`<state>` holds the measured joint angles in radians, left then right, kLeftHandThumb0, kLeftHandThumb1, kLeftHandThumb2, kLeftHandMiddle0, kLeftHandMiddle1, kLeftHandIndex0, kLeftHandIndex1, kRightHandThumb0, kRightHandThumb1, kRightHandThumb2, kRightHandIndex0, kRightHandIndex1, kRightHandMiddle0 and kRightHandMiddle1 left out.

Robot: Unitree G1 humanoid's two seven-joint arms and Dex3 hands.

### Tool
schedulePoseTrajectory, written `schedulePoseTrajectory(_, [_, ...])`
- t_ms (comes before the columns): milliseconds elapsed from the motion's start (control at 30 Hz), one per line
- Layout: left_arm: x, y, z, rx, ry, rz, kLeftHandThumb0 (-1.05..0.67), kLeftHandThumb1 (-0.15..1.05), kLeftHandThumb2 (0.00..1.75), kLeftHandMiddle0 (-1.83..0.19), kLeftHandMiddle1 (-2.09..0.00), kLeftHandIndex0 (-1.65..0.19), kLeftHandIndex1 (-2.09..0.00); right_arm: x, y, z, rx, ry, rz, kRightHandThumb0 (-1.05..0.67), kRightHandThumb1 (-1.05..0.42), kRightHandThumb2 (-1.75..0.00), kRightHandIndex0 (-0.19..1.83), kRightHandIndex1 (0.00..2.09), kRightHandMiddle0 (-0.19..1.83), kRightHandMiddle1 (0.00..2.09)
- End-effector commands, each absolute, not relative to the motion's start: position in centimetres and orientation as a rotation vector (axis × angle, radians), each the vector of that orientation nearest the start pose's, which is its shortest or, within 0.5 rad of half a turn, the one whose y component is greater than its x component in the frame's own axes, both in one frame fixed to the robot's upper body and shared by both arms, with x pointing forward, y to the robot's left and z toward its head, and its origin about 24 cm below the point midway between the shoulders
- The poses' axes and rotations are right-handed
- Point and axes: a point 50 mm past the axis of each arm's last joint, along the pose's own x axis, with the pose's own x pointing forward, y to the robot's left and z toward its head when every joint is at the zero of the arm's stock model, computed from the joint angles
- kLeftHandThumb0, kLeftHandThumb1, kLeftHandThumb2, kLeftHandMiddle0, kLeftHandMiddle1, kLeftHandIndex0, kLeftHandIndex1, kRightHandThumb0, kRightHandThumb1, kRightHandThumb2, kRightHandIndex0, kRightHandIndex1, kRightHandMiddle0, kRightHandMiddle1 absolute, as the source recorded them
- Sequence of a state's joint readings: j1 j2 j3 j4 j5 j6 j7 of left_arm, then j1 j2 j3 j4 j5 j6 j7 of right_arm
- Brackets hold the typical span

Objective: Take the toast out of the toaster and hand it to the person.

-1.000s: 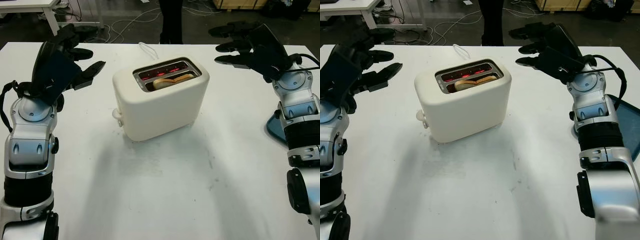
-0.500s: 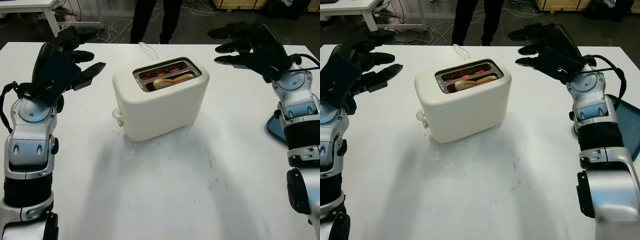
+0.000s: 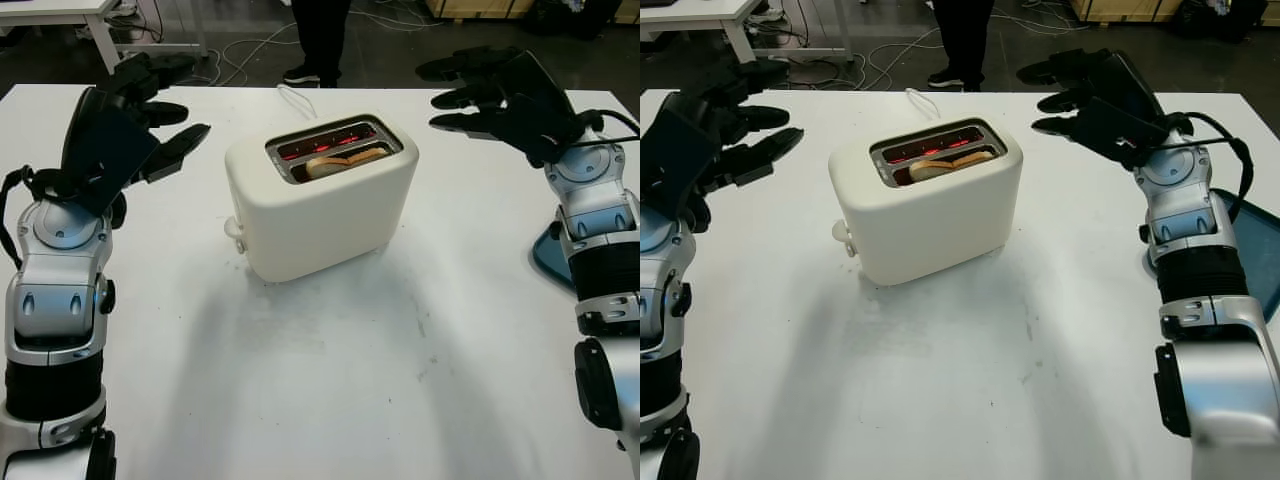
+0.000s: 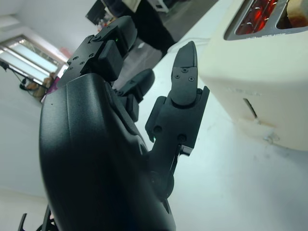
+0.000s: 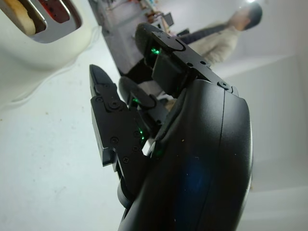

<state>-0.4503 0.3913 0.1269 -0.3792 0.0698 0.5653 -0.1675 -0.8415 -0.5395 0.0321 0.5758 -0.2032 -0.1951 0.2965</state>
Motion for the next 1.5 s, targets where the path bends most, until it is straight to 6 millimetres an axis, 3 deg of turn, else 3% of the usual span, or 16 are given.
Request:
schedulePoseTrajectory(0, [29.2, 19.9, 21.5, 0.437, -0.255, 0.0, -0.22, 0.87, 0.22, -0.24, -0.8, -0.39, -0.34, 37.6, -21.2, 21.5, -0.756, -0.348, 0.207, -0.06, -0.8, 0.0, 0.96, 0.02, 0.83, 0.0])
schedulePoseTrajectory(567, [29.5, 19.7, 21.7, 0.424, -0.238, -0.003, -0.24, 0.88, 0.16, -0.24, -0.79, -0.4, -0.3, 37.7, -21.2, 21.9, -0.761, -0.353, 0.214, -0.12, -0.78, 0.0, 0.98, 0.02, 0.84, 0.0])
schedulePoseTrajectory(767, [29.5, 19.6, 21.9, 0.426, -0.238, -0.003, -0.24, 0.89, 0.16, -0.24, -0.8, -0.41, -0.29, 37.5, -20.8, 24.2, -0.744, -0.454, 0.223, -0.21, -0.73, 0.0, 0.96, 0.01, 0.83, 0.01])
schedulePoseTrajectory(867, [29.5, 19.6, 21.9, 0.425, -0.236, -0.003, -0.24, 0.89, 0.16, -0.24, -0.8, -0.41, -0.29, 37.3, -19.9, 25.9, -0.725, -0.494, 0.253, -0.23, -0.7, 0.0, 0.95, 0.0, 0.83, 0.01])
schedulePoseTrajectory(1100, [29.5, 19.7, 21.8, 0.433, -0.241, 0.003, -0.24, 0.89, 0.16, -0.23, -0.81, -0.41, -0.28, 36.6, -16.9, 28.3, -0.745, -0.593, 0.391, -0.48, -0.66, 0.0, 0.97, 0.03, 0.87, 0.03])
schedulePoseTrajectory(1267, [29.5, 19.7, 21.8, 0.424, -0.237, 0.006, -0.23, 0.89, 0.15, -0.23, -0.81, -0.42, -0.28, 36.4, -13.6, 28.3, -0.873, -0.645, 0.491, -0.59, -0.65, 0.0, 1.03, 0.08, 0.94, 0.06])
schedulePoseTrajectory(1467, [29.3, 19.8, 21.7, 0.435, -0.238, 0.018, -0.23, 0.9, 0.15, -0.24, -0.81, -0.43, -0.27, 36.6, -10.8, 27.1, -0.971, -0.584, 0.583, -0.54, -0.62, 0.0, 0.99, 0.1, 0.92, 0.05])
